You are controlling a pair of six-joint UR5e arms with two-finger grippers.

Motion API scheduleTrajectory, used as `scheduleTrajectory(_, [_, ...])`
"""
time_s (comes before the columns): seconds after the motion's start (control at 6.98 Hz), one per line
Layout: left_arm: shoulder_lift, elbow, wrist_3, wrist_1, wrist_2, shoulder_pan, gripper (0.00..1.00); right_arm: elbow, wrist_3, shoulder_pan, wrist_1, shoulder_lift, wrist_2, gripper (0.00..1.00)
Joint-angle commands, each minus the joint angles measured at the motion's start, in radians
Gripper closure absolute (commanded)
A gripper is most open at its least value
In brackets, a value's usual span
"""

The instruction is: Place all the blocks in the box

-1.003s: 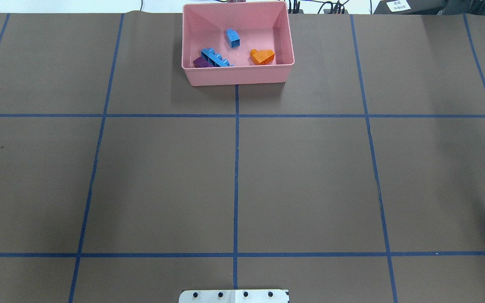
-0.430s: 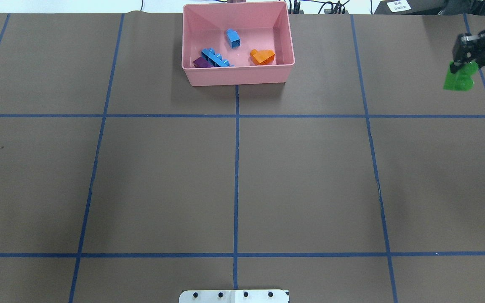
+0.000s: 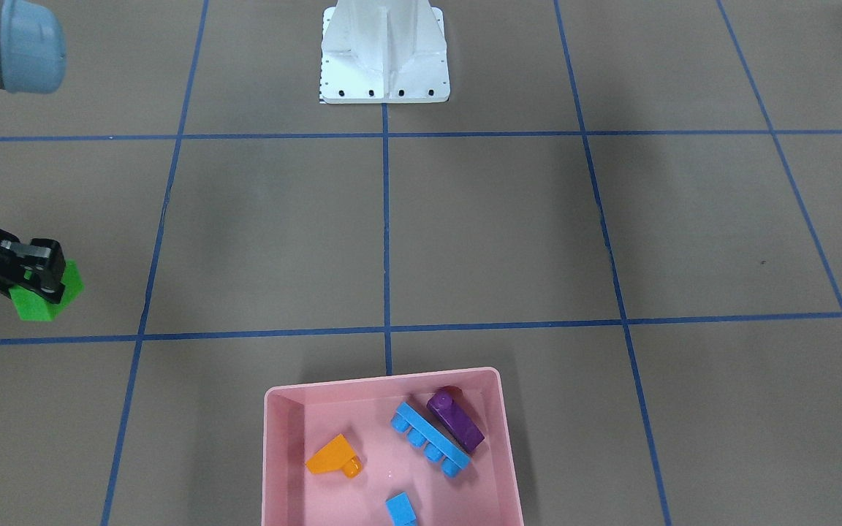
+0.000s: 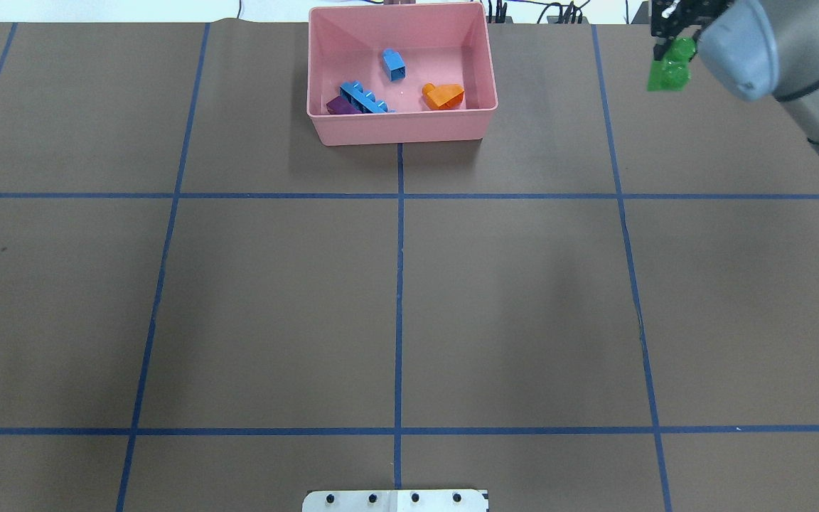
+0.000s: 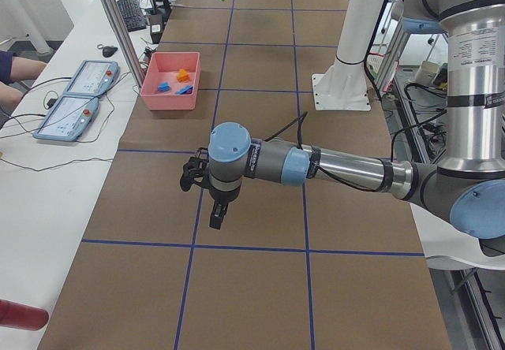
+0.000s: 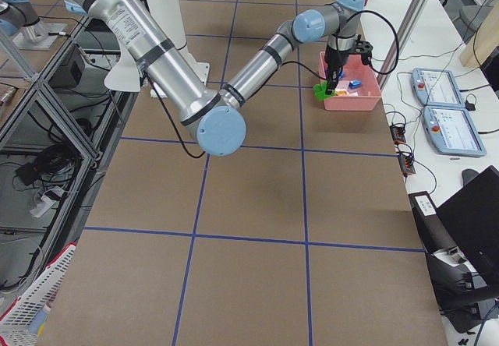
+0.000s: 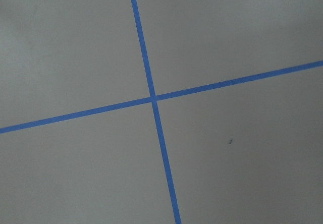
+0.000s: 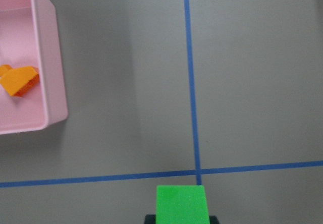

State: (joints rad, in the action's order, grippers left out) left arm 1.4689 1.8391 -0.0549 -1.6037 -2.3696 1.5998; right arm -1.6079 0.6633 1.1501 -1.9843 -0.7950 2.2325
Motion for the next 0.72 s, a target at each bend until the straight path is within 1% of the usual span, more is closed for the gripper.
scheduleTrajectory(0.0, [-0.001,-0.001,0.038,-0.005,0.000,0.000,0.00,0.281,0.120,-0.070,0.010,0.278,-0.025,1.00])
scheduleTrajectory(0.14, [-0.001,-0.001,0.038,-0.007,0.000,0.000,0.00,0.406,0.193,-0.099,0.103,0.354,-0.027,1.00])
scheduleTrajectory(0.29, [-0.001,-0.001,0.038,-0.007,0.000,0.000,0.00,0.487,0.296,-0.128,0.283,0.361,-0.053,1.00])
scheduleTrajectory(0.43, [-0.001,0.000,0.038,-0.007,-0.002,0.000,0.00,0.563,0.346,-0.153,0.405,0.378,-0.100,1.00])
scheduleTrajectory(0.57, [-0.001,0.002,0.038,-0.007,-0.002,0.000,0.00,0.698,0.381,-0.179,0.506,0.460,-0.123,1.00])
